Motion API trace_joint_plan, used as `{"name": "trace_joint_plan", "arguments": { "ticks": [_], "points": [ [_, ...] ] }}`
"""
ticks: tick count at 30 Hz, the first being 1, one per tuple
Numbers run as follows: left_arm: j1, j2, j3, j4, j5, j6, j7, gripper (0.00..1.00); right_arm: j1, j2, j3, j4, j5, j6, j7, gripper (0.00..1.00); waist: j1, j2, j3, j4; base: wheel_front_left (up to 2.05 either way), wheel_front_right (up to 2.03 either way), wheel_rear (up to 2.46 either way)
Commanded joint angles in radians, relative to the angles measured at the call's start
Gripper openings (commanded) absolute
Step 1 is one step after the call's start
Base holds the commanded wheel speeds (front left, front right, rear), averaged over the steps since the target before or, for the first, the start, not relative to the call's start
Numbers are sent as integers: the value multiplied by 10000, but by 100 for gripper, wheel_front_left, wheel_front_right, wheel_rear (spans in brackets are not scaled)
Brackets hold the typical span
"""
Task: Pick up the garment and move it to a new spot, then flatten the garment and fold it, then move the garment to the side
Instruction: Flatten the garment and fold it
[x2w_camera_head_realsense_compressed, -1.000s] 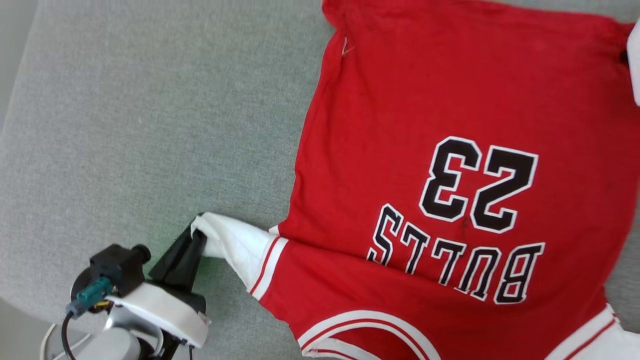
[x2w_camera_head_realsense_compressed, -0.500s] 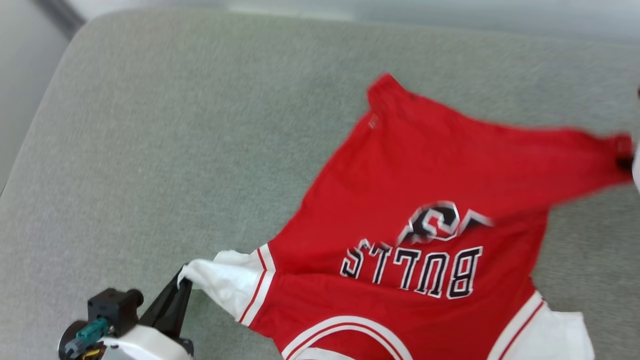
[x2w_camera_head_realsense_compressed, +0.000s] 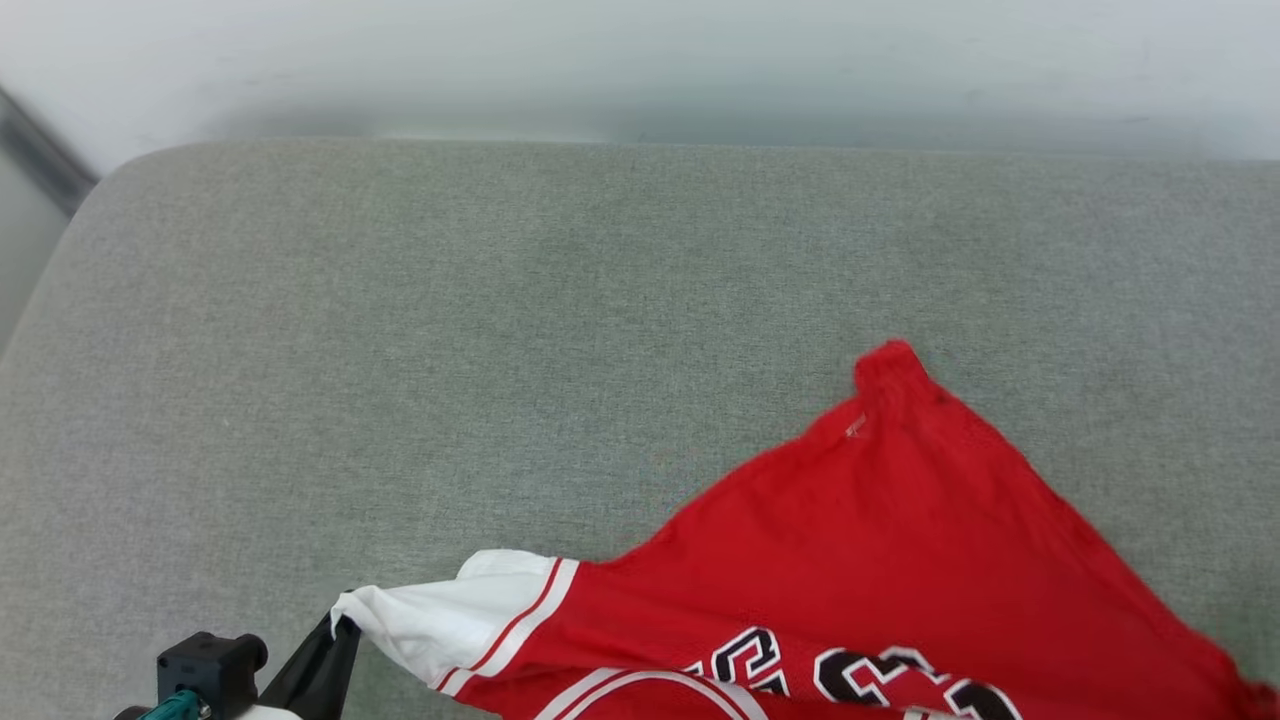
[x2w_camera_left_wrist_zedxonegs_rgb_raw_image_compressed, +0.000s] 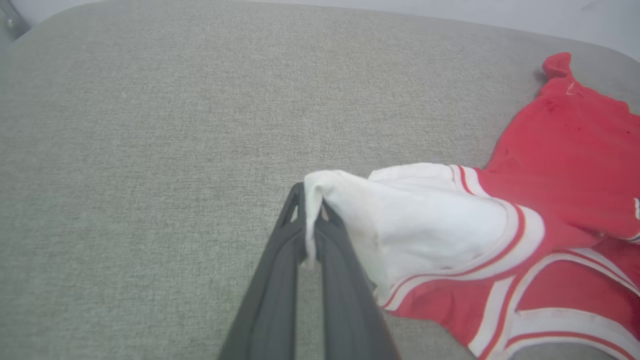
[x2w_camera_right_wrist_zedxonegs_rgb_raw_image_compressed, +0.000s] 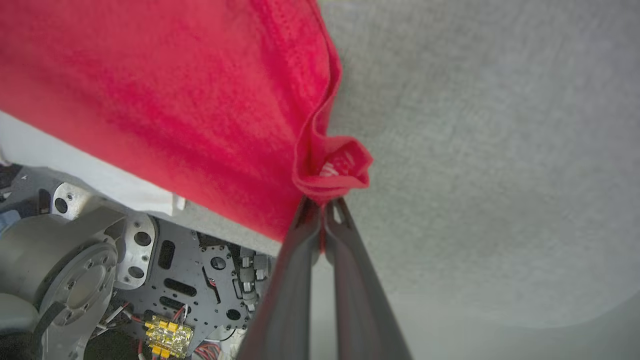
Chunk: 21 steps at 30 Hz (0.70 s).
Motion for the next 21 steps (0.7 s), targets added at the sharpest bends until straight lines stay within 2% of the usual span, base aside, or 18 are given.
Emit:
{"name": "trace_joint_plan", "arguments": {
  "ticks": [1, 6, 7, 8, 9, 15, 21],
  "points": [
    [87, 64, 41, -27, -32, 66, -46, 0, 770, 255, -272, -36, -139, -7, -143, 0, 1, 0, -8, -62, 0, 0, 0],
    [50, 66, 56, -17, -50, 35, -71, 0, 1946, 1138, -869, -86, -389, -5, -520, 0, 1, 0, 95, -132, 0, 0, 0],
    [29, 65, 59, -7, -54, 23, -77, 0, 2000, 1305, -944, -123, -424, -5, -561, 5, 1, 0, 112, -143, 0, 0, 0],
    [13, 66, 64, -2, -52, 13, -82, 0, 2029, 1413, -1019, -193, -478, -5, -613, 36, 1, 0, 123, -158, 0, 0, 0],
    [3, 71, 61, 13, -55, 11, -86, 0, 1981, 1479, -1123, -282, -590, -5, -650, 100, 1, 0, 127, -170, 0, 0, 0],
    [-114, 103, 28, 33, -8, -17, -62, 0, 1062, 1473, -1832, -1374, -775, -5, -828, 100, 1, 0, 154, -167, 0, 0, 0],
    [-383, 60, -29, -16, 104, -95, -52, 0, -915, 929, -1856, -2556, -833, -5, -625, 100, 1, 0, 464, -1, 0, 0, 0]
  ]
}}
